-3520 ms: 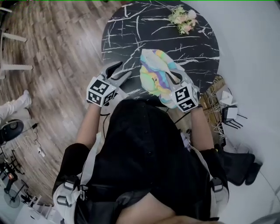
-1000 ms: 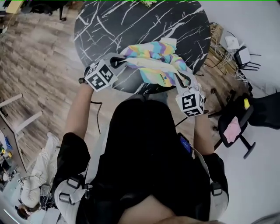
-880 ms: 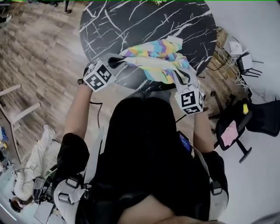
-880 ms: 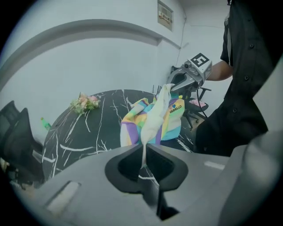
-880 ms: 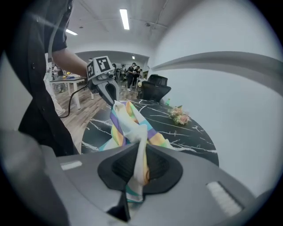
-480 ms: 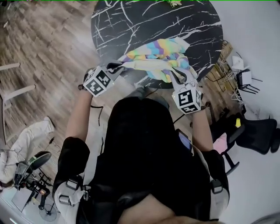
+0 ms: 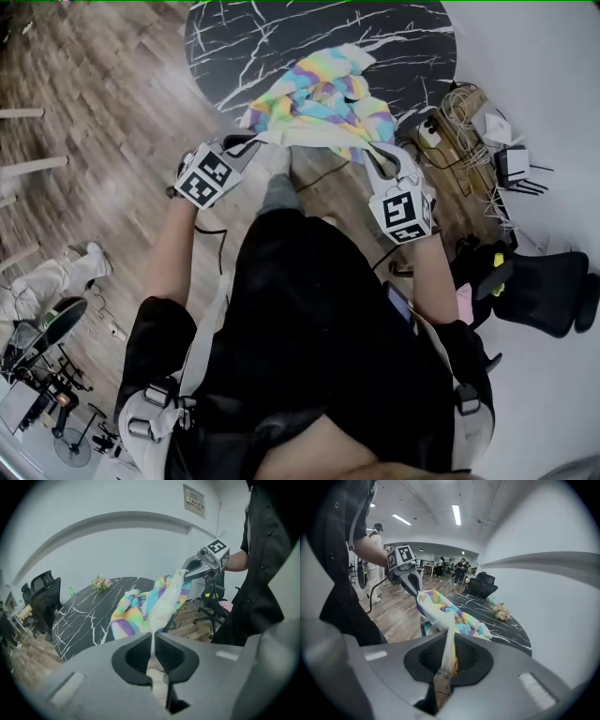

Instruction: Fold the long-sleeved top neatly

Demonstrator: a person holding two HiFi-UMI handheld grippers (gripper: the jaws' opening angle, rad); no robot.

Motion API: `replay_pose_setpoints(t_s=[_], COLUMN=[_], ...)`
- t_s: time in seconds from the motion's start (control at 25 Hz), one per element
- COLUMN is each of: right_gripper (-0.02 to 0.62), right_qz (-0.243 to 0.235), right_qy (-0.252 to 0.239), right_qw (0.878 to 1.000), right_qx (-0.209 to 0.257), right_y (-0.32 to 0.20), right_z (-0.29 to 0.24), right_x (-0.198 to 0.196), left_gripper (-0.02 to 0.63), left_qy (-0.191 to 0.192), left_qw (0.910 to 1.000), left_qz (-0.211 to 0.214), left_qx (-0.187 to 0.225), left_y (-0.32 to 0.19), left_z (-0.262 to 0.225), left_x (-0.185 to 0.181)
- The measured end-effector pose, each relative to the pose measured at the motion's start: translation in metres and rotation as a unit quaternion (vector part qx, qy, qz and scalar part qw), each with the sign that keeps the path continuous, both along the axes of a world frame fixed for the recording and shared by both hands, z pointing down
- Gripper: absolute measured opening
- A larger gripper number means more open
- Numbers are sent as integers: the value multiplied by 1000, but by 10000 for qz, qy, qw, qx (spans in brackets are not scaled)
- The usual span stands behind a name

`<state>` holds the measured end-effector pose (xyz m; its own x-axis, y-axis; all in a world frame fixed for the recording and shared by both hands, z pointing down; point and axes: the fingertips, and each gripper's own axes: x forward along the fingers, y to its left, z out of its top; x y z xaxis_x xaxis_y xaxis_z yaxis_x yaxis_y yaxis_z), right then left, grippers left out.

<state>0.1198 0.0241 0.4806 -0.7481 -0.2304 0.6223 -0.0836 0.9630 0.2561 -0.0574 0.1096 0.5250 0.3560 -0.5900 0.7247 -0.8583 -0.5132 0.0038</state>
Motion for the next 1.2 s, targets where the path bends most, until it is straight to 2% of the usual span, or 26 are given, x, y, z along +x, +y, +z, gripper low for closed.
replay_pose_setpoints(t_s=[0.24, 0.56, 0.92, 1.2], right_gripper=[25, 25, 25, 25], right_qz=[46, -295, -431, -385], right_qy=[-3, -129, -341, -315], right_qw=[9998, 9988, 9979, 9980], right_qx=[196, 369, 328, 386], right_y=[30, 70, 110, 143], right_z=[-16, -29, -47, -49], right_x=[74, 129, 145, 139], left_gripper=[18, 18, 18, 18], left_qy=[-67, -238, -261, -270], left_qw=[9995, 9973, 9960, 9964], left_qz=[-132, -528, -733, -656], left_qx=[293, 462, 443, 471], left_y=[34, 90, 145, 181], left_z=[-23, -48, -69, -76], left_x=[70, 130, 156, 152])
